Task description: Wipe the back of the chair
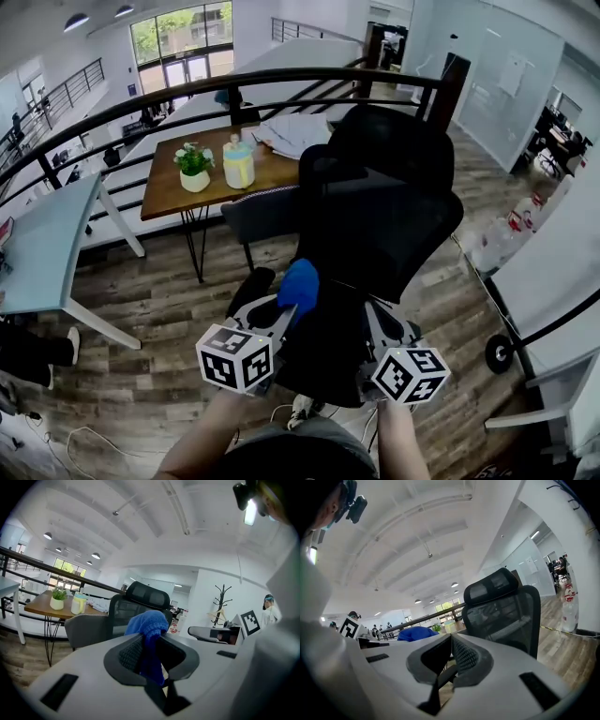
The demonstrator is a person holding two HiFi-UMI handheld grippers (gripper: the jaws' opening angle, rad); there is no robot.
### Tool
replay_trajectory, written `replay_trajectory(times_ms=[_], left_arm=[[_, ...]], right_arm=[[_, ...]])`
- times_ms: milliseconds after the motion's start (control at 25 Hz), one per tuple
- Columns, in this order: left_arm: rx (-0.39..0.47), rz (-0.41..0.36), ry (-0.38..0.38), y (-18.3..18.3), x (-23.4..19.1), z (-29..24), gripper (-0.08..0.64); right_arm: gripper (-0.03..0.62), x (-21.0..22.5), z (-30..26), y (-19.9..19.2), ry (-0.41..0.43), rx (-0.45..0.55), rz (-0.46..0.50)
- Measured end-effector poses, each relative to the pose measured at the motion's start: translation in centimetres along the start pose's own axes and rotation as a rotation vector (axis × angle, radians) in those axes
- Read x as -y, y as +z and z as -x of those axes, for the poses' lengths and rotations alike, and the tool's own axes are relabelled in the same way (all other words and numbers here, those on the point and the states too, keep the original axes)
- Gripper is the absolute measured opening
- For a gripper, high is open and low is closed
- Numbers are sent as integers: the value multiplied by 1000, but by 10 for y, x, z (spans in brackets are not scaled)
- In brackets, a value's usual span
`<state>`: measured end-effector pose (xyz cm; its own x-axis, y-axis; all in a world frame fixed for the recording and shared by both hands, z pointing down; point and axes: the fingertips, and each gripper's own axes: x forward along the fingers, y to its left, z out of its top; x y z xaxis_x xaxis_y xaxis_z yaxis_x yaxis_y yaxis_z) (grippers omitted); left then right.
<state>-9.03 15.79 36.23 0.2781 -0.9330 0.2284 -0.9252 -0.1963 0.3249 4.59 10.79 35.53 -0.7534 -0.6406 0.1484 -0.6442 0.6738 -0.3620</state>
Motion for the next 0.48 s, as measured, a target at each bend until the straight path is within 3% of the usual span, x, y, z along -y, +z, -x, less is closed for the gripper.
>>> replay_trajectory(times_ms=[480], left_arm=[[-32,-13,-25,18,0,-73,78]], right_arm=[[29,55,-29,38,-27,26,-16]])
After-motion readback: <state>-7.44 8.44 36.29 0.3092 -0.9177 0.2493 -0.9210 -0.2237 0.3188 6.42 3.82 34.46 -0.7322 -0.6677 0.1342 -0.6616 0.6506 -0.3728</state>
